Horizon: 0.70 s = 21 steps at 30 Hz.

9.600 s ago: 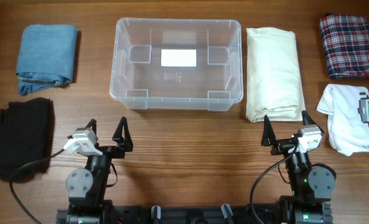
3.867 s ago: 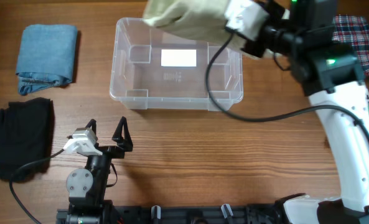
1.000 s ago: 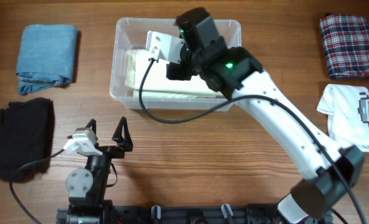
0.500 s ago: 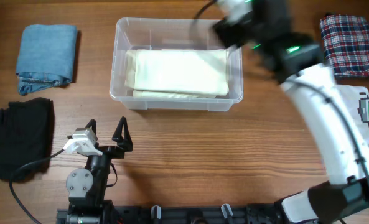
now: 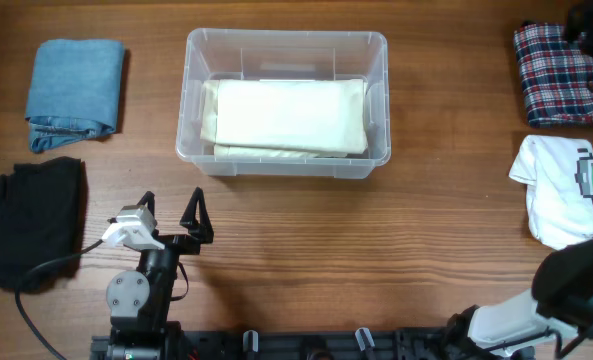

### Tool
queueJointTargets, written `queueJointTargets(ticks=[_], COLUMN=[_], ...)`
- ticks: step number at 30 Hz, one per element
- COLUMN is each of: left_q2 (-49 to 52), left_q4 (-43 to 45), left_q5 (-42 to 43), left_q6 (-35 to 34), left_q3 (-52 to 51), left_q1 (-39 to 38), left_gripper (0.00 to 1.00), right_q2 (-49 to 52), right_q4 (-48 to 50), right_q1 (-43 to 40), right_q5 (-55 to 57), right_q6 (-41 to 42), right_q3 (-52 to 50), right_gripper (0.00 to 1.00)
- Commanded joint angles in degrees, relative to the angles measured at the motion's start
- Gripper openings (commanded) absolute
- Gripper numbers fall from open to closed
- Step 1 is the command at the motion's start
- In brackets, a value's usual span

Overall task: Pack container
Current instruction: 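Withdraw the right arm toward the plaid shirt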

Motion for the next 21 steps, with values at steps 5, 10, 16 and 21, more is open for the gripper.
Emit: queueJointTargets(ticks=[5, 10, 16, 21], left_q2=[-0.42, -0.42, -0.42, -0.42], left_q4=[-0.35, -0.35, -0.33, -0.35], left_q5=[-0.17, -0.17, -0.17, -0.17], left_q6=[-0.09, -0.09, -0.09, -0.09], left_q3=[-0.17, -0.17, -0.17, -0.17], left_q1=[0.39, 0.39, 0.39, 0.39], left_gripper=[1.0, 1.0, 1.0, 1.0], right_q2=[9.7, 15.02, 20.55, 24.59], right_q4=[-3.48, -4.26, -1.42, 2.62], right_q1=[-9.68, -15.69, -20.15, -20.63], right_q5=[-6.56, -7.02, -10.95, -15.5], right_q6=[8.44, 8.52, 3.54, -3.13], right_q3=[0.96, 0.87, 0.87, 0.87], right_gripper=[1.0, 1.0, 1.0, 1.0])
